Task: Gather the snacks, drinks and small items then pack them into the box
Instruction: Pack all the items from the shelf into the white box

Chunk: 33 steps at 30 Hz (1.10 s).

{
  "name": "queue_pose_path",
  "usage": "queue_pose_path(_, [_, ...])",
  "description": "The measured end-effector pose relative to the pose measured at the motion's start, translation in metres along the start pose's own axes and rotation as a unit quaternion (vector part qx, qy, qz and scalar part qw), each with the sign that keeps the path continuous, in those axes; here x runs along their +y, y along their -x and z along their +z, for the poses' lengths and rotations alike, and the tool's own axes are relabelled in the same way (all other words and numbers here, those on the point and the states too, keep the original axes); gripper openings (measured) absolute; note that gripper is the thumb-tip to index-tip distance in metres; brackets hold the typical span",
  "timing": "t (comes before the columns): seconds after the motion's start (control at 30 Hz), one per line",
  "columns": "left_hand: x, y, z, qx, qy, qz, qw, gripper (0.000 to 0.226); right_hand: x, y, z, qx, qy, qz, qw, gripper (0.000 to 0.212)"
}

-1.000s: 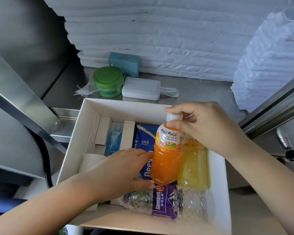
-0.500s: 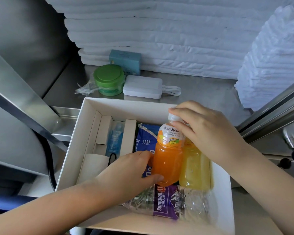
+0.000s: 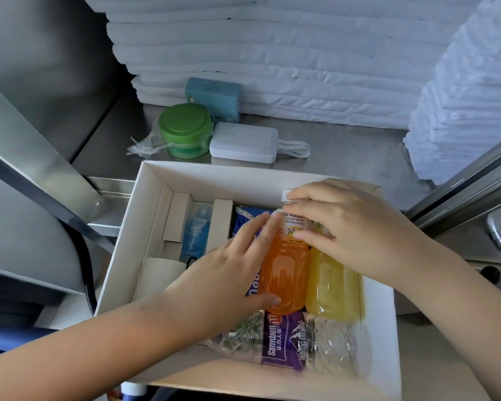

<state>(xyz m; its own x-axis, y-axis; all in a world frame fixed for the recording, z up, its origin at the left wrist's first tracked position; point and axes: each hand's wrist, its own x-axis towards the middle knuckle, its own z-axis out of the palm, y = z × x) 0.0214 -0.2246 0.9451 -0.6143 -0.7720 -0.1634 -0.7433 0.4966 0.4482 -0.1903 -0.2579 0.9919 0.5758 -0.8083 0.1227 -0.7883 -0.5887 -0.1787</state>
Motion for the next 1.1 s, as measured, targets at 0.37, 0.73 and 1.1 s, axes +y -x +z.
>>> queue_pose_path(0.37, [-0.008,-0.015,0.005,-0.065,-0.023,0.025,0.997,0.081,0.002,0.000,0.018,-0.132,0.072,0.046,0.988,0.058])
queue_pose_path(0.73, [-0.003,-0.012,0.007,-0.084,0.016,-0.013,0.996,0.091,-0.002,0.006,0.015,-0.153,0.049,0.041,0.986,0.064])
queue_pose_path(1.1, [-0.005,-0.011,-0.023,0.020,-0.058,0.027,0.998,0.078,0.000,0.001,0.000,-0.064,0.010,0.016,0.998,0.050])
